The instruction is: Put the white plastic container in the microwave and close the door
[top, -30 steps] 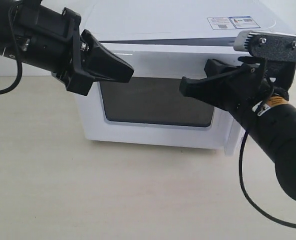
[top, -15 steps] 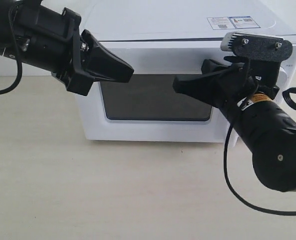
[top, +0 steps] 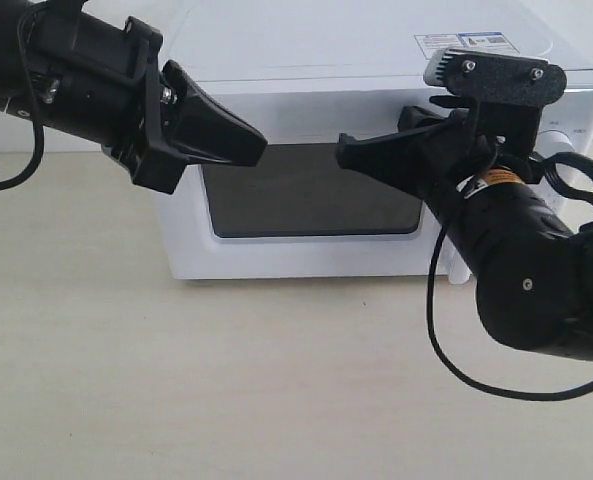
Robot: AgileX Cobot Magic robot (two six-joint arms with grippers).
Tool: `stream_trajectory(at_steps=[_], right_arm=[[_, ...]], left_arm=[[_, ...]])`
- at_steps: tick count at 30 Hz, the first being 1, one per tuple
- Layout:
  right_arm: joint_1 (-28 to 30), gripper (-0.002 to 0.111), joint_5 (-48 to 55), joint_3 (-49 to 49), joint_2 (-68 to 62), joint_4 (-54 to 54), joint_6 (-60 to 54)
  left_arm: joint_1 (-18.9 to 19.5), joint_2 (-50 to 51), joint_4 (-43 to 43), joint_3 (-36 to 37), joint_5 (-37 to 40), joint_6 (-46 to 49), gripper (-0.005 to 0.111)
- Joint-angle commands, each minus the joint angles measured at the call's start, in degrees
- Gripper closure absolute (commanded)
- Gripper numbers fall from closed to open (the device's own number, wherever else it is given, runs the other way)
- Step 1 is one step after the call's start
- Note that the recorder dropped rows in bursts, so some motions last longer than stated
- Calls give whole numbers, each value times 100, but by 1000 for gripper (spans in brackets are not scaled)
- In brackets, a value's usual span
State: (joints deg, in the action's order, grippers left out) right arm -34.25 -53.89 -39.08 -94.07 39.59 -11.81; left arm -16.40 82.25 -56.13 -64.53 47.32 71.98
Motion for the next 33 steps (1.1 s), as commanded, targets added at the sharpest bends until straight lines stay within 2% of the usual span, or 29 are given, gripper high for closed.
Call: stream_trajectory(at_steps=[1,24,33], right_arm=[[58,108,-33,-160,-60,22,-98],[58,108,365,-160,-28,66,-119],[44,108,1138,-160,483,307,-881]], left_arm=[[-26,-53,26,-16,-2,-41,103],[-14,-53,26,-16,-67,-41,103],[-14,-53,26,-16,-108,-41,103]])
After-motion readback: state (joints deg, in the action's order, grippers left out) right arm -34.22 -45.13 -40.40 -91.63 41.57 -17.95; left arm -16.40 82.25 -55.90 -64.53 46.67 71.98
